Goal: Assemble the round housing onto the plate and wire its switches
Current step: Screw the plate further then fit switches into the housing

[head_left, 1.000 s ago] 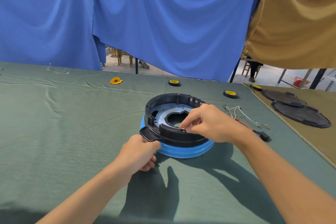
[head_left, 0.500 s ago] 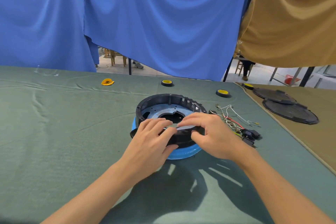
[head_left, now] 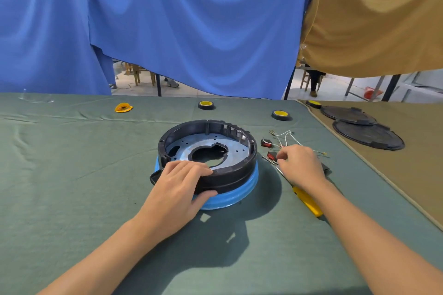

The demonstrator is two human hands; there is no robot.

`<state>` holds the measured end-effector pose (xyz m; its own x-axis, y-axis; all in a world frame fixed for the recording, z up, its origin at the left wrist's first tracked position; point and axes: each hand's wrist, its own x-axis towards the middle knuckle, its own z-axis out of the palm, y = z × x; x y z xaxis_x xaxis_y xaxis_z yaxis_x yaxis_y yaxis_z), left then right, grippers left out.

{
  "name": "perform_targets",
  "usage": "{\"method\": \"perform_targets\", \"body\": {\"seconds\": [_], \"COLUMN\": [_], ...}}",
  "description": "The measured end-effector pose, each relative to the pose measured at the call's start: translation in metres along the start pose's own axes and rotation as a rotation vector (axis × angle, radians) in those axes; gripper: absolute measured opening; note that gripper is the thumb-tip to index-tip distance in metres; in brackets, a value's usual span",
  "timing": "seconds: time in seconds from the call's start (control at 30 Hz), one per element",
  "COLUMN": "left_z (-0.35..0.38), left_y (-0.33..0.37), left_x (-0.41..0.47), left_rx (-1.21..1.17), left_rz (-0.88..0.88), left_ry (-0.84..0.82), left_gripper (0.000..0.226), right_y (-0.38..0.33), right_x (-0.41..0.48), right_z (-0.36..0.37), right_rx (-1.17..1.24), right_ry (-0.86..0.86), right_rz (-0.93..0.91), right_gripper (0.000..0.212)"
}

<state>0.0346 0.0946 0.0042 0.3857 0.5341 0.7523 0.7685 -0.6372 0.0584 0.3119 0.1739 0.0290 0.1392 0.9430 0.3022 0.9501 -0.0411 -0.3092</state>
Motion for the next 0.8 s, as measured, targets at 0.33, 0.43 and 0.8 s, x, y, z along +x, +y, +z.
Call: {"method": "perform_targets", "body": {"seconds": [0.33, 0.43, 0.8], "left_z": [0.001, 0.001, -0.002], "left_y": [-0.009, -0.01, -0.019], "left_x": [-0.007, -0.007, -0.004], "left_rx": [0.07, 0.077, 0.12], "left_rz": [0.098, 0.12, 0.181], "left_ry": [-0.098, -0.085, -0.148], "left_gripper": [0.061, 0.061, 0.064], "right_y": [-0.021, -0.03, -0.08], "right_x": [0.016, 0.016, -0.068], "right_z": [0.03, 0.028, -0.022], "right_rx": [-0.306, -0.308, 1.48], "right_ry": [0.078, 0.106, -0.227], "right_rz": [-0.132, -0.128, 0.729], "right_gripper": [0.016, 0.018, 0.015]}}
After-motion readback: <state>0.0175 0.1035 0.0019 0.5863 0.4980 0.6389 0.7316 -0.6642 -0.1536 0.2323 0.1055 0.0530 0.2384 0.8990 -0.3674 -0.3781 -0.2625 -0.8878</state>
